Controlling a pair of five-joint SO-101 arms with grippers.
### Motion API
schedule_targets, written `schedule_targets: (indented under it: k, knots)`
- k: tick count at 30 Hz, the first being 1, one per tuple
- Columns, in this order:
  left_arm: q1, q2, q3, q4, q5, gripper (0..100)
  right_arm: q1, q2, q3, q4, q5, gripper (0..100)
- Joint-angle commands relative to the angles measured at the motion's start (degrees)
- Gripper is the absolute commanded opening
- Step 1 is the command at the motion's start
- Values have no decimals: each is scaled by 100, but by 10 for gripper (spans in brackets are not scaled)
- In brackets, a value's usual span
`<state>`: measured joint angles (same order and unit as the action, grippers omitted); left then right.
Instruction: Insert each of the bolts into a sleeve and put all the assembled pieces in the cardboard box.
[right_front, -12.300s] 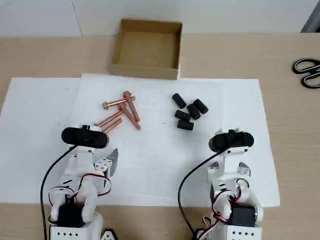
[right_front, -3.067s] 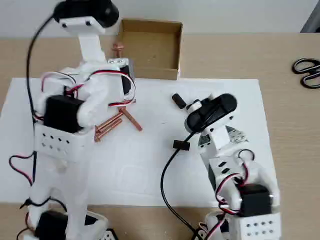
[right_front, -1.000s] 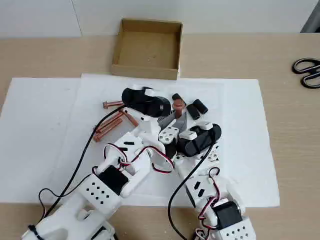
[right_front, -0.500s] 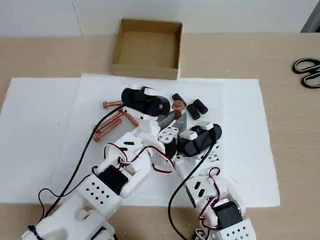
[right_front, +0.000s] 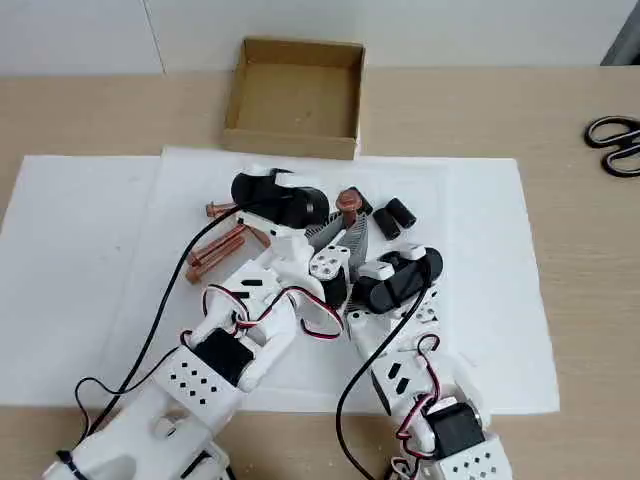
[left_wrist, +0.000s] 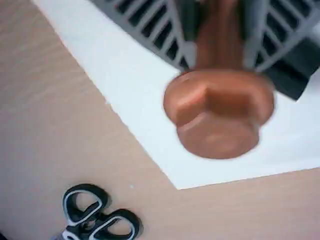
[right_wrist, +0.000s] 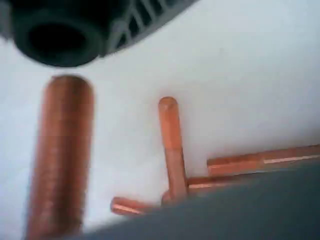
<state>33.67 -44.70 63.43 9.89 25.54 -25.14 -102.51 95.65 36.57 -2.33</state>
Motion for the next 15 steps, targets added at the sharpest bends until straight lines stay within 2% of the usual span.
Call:
schedule_targets:
  k: [1,15]
  knots:
    - [-9,-44,-40,-202,26,5,-4,-110,-62,-145,-53,13]
    - [246,-35,224,-229,79,5,-4,-110,-62,-136,-53,13]
